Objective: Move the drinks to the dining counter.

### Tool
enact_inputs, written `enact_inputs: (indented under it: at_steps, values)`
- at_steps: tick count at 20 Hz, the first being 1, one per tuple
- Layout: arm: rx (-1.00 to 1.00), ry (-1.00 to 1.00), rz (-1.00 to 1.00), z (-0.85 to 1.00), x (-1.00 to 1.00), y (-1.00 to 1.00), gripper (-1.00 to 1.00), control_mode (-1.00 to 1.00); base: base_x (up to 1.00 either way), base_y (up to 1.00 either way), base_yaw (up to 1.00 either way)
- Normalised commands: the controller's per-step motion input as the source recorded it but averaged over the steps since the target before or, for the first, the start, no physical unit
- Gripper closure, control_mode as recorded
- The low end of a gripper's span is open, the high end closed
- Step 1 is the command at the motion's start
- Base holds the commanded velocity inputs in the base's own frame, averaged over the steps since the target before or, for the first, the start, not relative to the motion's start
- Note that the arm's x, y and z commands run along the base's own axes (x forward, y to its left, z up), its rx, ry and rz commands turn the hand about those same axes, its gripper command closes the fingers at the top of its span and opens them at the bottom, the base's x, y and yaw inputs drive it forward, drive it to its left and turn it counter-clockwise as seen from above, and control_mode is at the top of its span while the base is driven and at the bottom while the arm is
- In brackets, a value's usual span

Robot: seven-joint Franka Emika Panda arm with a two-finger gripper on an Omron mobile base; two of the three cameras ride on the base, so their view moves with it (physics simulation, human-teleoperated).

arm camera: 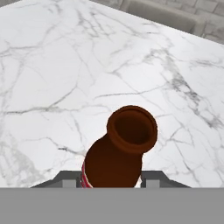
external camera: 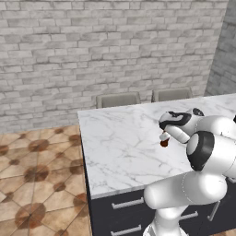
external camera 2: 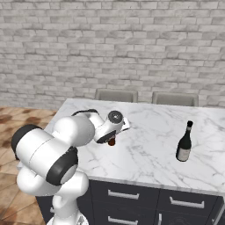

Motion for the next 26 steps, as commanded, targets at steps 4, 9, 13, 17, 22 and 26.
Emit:
enact_inputs:
  at_steps: [4,9,13,17,22,26]
  values:
    - [0.0,0.0,0.0,0.0,0.0,0.0,-1.0,-1.0,0.0,0.0,0.0]
    - [0.0,0.0,0.0,0.0,0.0,0.0,-1.0,-1.0,0.0,0.0,0.0]
    - [0.0,0.0,0.0,0.01,-0.08,0.0,-1.0,-1.0,0.0,0.0,0.0]
    - [0.0,-0.05,0.0,0.17,-0.55,0.0,-1.0,-1.0,0.0,0.0,0.0]
    - [0.0,-0.07,0.0,0.19,-0.56,0.0,-1.0,-1.0,0.0,0.0,0.0]
    - [0.0,-0.04,0.0,0.29,-0.54,0.0,-1.0,-1.0,0.0,0.0,0.0]
